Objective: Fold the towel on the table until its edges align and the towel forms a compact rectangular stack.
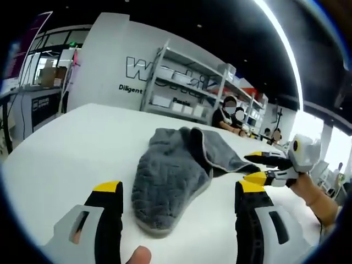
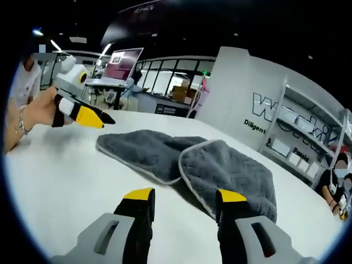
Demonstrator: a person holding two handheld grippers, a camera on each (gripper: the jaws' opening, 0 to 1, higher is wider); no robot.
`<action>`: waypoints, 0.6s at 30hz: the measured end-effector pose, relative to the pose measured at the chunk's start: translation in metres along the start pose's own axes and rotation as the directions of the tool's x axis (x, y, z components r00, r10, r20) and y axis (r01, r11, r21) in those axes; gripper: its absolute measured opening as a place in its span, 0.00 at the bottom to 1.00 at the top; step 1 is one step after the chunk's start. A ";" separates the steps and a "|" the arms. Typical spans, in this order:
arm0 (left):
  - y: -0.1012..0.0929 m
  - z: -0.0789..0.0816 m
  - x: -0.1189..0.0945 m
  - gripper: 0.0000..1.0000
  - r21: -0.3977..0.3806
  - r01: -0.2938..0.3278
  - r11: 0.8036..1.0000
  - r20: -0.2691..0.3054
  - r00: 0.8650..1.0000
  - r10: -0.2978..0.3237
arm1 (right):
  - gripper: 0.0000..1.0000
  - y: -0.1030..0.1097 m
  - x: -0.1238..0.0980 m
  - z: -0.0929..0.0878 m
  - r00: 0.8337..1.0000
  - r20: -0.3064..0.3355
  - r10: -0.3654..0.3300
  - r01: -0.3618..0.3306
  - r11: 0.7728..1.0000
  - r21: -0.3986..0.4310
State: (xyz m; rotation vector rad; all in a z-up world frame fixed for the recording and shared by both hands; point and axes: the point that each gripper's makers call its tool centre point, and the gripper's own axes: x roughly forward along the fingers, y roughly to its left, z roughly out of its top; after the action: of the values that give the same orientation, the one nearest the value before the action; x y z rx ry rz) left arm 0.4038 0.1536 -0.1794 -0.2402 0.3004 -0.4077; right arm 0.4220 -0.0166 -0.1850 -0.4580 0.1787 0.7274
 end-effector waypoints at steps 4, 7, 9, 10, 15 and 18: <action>0.001 0.001 -0.001 0.83 -0.002 -0.001 1.000 -0.002 1.000 0.001 | 0.40 -0.003 0.022 0.004 1.000 -0.011 -0.013 0.013 1.000 -0.026; -0.001 0.000 -0.004 0.83 -0.003 -0.001 1.000 -0.001 1.000 0.001 | 0.39 -0.003 0.037 0.004 0.999 -0.038 -0.025 0.022 0.998 -0.059; -0.003 -0.001 -0.005 0.83 -0.003 0.000 1.000 -0.001 1.000 0.000 | 0.39 -0.004 0.046 0.006 0.998 -0.045 -0.042 0.037 0.995 -0.096; -0.004 -0.002 -0.006 0.83 -0.002 0.000 1.000 -0.001 1.000 0.000 | 0.39 -0.004 0.051 0.006 0.998 -0.046 -0.049 0.044 0.994 -0.101; -0.002 -0.001 -0.005 0.83 -0.002 0.000 1.000 -0.005 1.000 0.000 | 0.39 -0.006 0.070 0.003 0.996 -0.072 -0.055 0.049 0.995 -0.082; -0.002 -0.003 -0.005 0.83 -0.004 -0.003 1.000 -0.012 1.000 0.003 | 0.38 -0.009 0.078 0.001 0.994 -0.075 -0.073 0.067 0.994 -0.083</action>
State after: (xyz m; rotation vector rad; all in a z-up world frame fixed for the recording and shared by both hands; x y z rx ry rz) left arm 0.3973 0.1538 -0.1809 -0.2415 0.3134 -0.4055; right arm 0.4860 0.0246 -0.2057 -0.5672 0.2064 0.6501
